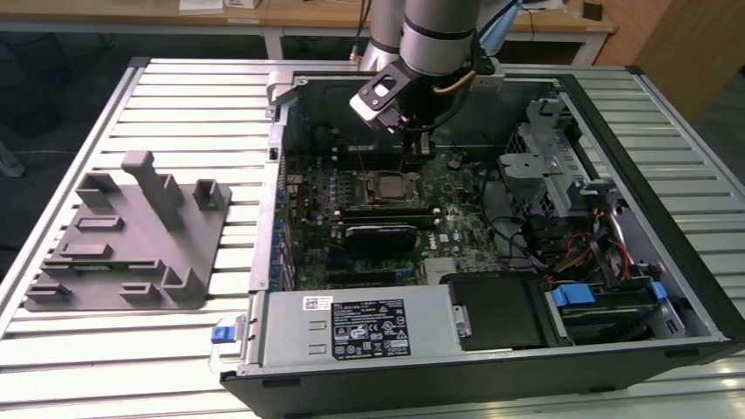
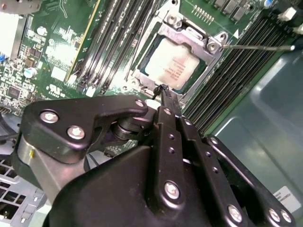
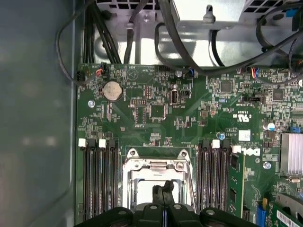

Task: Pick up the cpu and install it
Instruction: 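Close the cpu cover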

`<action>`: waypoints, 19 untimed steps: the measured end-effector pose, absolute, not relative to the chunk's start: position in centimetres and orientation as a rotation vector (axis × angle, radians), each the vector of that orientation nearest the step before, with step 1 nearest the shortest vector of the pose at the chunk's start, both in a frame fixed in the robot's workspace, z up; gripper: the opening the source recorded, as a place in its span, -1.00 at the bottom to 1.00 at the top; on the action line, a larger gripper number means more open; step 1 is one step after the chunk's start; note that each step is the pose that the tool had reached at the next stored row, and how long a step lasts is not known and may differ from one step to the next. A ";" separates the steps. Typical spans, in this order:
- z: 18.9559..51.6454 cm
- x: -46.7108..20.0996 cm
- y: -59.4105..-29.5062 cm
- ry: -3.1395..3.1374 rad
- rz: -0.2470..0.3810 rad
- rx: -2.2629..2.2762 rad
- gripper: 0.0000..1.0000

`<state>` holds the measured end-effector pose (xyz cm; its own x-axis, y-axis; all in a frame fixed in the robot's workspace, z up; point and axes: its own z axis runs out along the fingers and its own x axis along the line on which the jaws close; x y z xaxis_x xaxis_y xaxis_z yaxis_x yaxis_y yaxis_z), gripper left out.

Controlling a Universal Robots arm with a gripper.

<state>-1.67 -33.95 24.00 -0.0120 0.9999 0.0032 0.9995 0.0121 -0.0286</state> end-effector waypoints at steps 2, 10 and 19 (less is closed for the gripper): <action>24.0 -1.7 -34.0 -2.219 0.028 -2.192 -0.79; 24.0 -1.9 -34.0 -2.219 0.028 -2.192 -0.79; 23.5 -3.0 -34.0 -2.222 0.027 -2.188 -0.79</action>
